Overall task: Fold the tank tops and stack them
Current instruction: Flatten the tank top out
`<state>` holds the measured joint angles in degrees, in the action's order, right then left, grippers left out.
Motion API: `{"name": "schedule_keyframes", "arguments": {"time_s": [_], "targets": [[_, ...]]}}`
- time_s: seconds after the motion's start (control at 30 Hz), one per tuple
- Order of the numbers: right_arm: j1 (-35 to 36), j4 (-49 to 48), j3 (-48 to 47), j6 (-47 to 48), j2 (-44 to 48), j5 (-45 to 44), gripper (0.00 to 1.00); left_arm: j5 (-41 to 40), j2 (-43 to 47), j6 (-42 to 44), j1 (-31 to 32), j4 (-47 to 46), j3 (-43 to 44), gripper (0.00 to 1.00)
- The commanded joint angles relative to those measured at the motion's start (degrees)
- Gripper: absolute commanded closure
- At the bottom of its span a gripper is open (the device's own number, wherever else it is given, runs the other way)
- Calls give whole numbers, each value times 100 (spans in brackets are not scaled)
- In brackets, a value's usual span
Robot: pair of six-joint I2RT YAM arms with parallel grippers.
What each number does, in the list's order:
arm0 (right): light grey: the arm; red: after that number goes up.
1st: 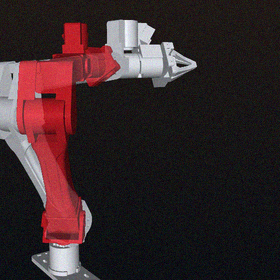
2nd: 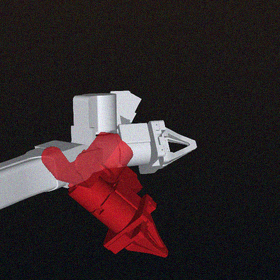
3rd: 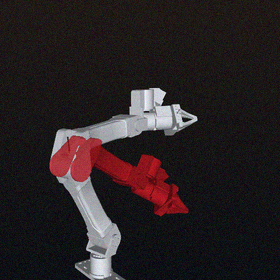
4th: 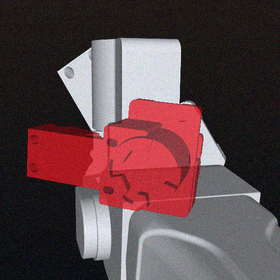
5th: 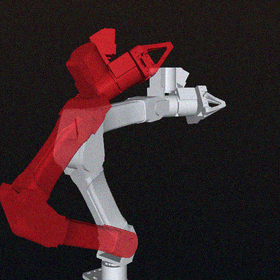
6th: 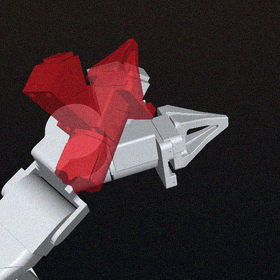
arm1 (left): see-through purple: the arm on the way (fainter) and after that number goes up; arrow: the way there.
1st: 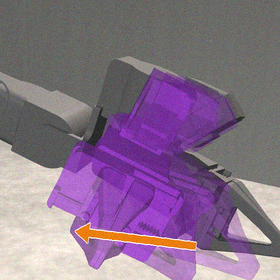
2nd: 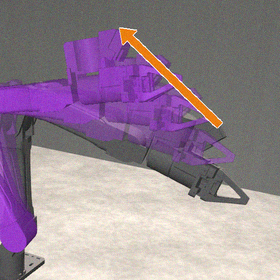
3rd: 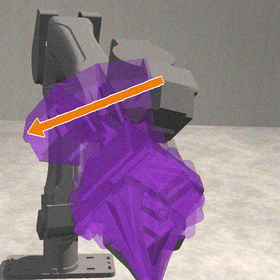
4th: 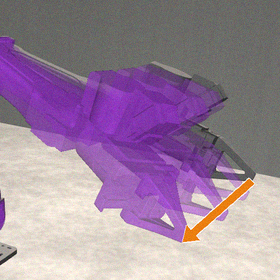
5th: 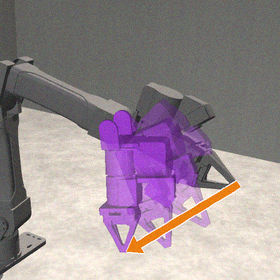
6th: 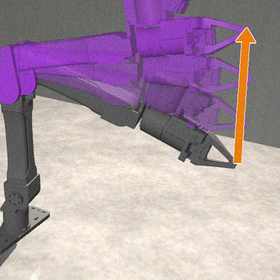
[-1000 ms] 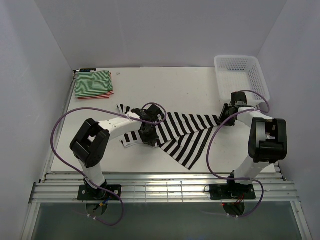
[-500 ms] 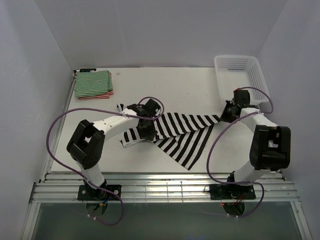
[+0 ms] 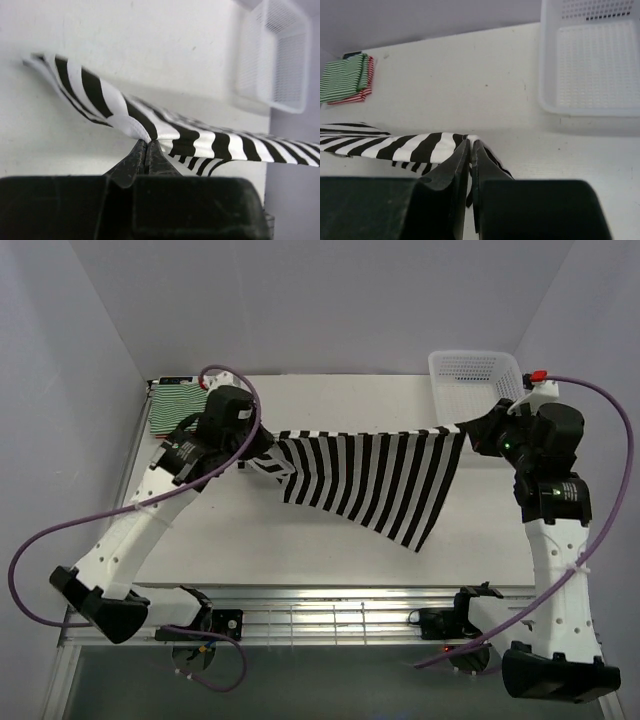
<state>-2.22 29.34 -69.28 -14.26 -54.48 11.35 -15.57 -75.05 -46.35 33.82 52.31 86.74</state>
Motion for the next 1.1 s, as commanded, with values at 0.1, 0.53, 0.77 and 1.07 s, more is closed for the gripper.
{"name": "schedule_keyframes", "arguments": {"time_s": [0.1, 0.53, 0.77, 1.07], "targets": [[-15, 634, -1368, 187, 578, 341, 92, -807, 921, 828, -51, 174, 1413, 100], [-15, 21, -1828, 126, 194, 657, 92, -807, 695, 1787, -60, -670, 1987, 100], [-15, -1192, -1631, 239, -1282, 1193, 92, 1705, -1238, 1725, -2141, -1126, 2031, 100], [-24, -1264, -4626, 407, -3710, 1036, 92, 3594, -3772, 2570, -3020, -1530, 5976, 100]]}}
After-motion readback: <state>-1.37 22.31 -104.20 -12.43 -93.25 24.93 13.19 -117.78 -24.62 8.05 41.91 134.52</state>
